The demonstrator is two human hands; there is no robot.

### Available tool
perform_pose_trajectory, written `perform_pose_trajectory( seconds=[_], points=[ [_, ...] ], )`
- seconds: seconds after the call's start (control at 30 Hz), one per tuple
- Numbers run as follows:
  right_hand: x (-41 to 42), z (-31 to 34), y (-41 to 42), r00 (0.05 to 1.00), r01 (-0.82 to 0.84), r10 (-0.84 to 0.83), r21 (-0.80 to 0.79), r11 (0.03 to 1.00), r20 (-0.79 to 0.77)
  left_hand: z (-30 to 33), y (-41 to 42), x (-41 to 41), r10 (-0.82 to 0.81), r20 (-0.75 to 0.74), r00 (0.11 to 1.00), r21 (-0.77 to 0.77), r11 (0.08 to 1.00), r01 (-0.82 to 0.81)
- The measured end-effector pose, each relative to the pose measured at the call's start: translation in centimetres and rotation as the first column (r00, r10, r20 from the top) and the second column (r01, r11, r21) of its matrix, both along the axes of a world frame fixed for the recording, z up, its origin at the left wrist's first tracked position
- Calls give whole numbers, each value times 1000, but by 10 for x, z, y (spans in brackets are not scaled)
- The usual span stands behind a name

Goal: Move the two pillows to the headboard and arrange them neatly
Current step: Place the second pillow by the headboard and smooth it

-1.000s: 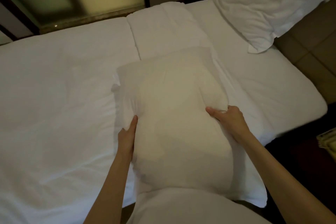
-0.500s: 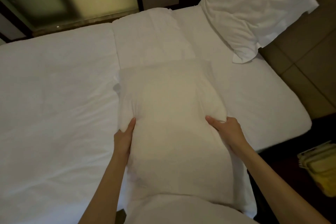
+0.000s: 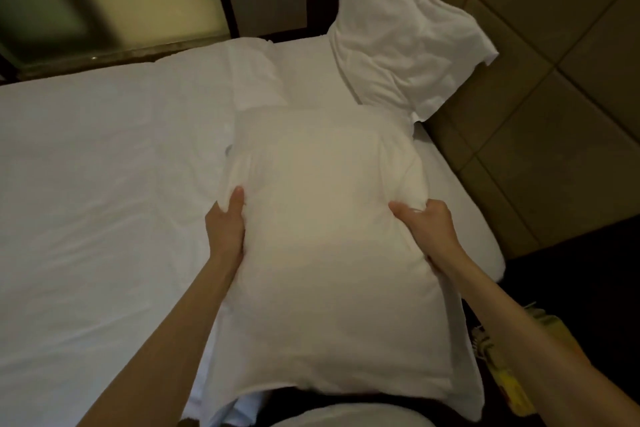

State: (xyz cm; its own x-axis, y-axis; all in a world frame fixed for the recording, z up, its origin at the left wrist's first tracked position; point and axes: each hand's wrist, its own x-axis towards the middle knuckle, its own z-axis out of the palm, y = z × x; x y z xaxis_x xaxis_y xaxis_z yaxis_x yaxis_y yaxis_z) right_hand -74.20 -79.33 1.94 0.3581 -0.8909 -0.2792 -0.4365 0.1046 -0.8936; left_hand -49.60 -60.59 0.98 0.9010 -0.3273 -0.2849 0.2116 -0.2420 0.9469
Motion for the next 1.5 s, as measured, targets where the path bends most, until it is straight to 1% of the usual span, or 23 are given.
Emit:
perform_pose_trajectory(
  seconds=[0.13, 0.23, 0.3, 0.37, 0.43, 0.5, 0.63, 0.7, 0.8, 0.87, 0.97, 1.03, 1.07, 1.1, 1.13, 1.17, 1.2, 1.23, 1.27, 1.3, 1.33, 1.4, 1.5],
  points=[
    [1, 31, -31, 997, 17, -7, -133, 991, 73, 8, -34, 2, -20, 35, 999, -21, 1000, 20],
    [5, 61, -49, 990, 27, 5, -227, 974, 140, 9, -58, 7, -67, 45, 997, -32, 997, 68],
    [9, 82, -60, 989, 64, -24, -275, 959, 149, 8, -77, 13, -94, 0, 996, -44, 995, 94],
    [13, 102, -67, 985, 113, -64, -317, 942, 161, 7, -97, 22, -149, -89, 985, -1, 989, 150],
    [16, 118, -72, 973, 171, -104, -342, 924, 204, 5, -114, 30, -245, -197, 949, 50, 965, 259],
    [17, 128, -77, 957, 220, -135, -344, 913, 255, 3, -126, 32, -348, -281, 894, 59, 924, 378],
    [21, 142, -97, 928, 286, -174, -332, 899, 328, 9, -146, 31, -503, -361, 785, 56, 829, 557],
    [19, 146, -115, 940, 283, -173, -384, 879, 295, 14, -160, 27, -520, -352, 778, 41, 822, 568],
    [8, 146, -143, 972, 212, -133, -480, 851, 194, 22, -185, 19, -542, -333, 772, 23, 814, 581],
    [-6, 144, -162, 986, 163, -121, -562, 811, 111, 26, -201, 15, -544, -308, 780, 23, 816, 578],
    [-35, 127, -183, 981, 54, -169, -719, 693, -90, 26, -228, 3, -522, -256, 814, 11, 840, 542],
    [-53, 94, -190, 920, -66, -260, -771, 633, -292, 23, -242, -8, -504, -249, 827, 30, 849, 527],
    [-62, 75, -192, 857, -168, -276, -742, 649, -436, 22, -249, -14, -504, -250, 826, 39, 848, 529],
    [-72, 52, -196, 772, -273, -243, -652, 707, -587, 19, -255, -22, -511, -259, 820, 50, 840, 540],
    [-81, 30, -199, 664, -354, -174, -511, 783, -727, 18, -259, -28, -520, -265, 812, 60, 832, 552],
    [-91, 11, -202, 560, -379, -94, -356, 854, -823, 17, -262, -34, -529, -271, 804, 69, 823, 564],
    [-100, -4, -204, 482, -340, -33, -222, 914, -875, 15, -266, -39, -535, -276, 798, 76, 816, 573],
    [-109, -15, -207, 472, -252, -15, -150, 956, -882, 13, -270, -42, -538, -279, 796, 83, 812, 578],
    [-115, -21, -211, 506, -158, -31, -128, 979, -862, 12, -272, -43, -538, -278, 796, 85, 811, 578],
    [-119, -26, -216, 561, -78, -66, -132, 988, -825, 12, -275, -45, -537, -278, 797, 92, 811, 578],
    [-119, -27, -220, 606, -44, -82, -136, 990, -791, 11, -277, -44, -533, -277, 799, 98, 812, 575],
    [-118, -27, -230, 668, -27, -58, -101, 994, -742, 8, -281, -42, -522, -273, 808, 113, 817, 566],
    [-113, -25, -242, 709, -21, 0, -22, 1000, -706, 5, -287, -41, -502, -265, 823, 129, 828, 546]
  ],
)
